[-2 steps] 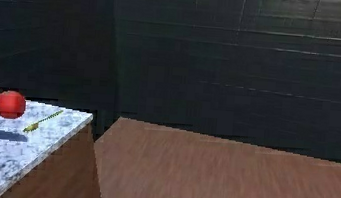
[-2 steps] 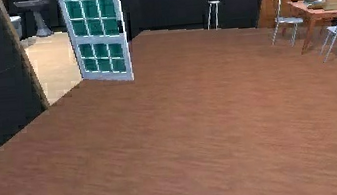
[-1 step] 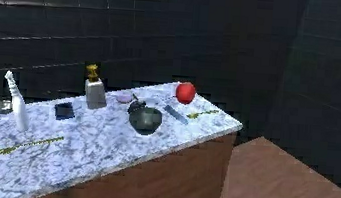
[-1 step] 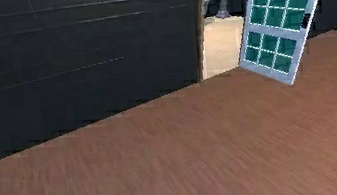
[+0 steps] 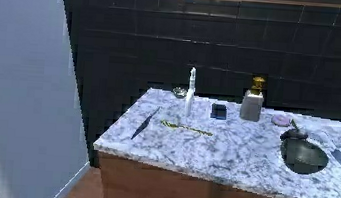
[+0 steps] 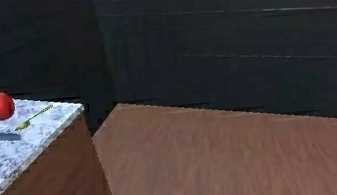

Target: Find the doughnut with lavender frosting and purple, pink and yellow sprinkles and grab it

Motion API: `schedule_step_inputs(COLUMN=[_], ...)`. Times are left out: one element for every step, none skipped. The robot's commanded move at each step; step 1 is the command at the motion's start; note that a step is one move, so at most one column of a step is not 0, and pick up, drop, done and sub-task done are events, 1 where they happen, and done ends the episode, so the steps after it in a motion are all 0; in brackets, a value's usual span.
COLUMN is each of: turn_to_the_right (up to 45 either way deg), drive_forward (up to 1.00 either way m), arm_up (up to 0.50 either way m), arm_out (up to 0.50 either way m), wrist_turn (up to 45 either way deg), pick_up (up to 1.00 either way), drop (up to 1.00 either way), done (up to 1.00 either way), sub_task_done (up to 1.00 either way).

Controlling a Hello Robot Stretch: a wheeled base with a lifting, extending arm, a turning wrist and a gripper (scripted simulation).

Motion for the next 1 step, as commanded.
schedule_step_inputs(turn_to_the_right=[-45.0], drive_forward=[0.0], arm_up=[0.0], arm_out=[0.0], wrist_turn=[0.0], pick_up=[0.0], drop=[0.0], done=[0.0], sub_task_done=[0.0])
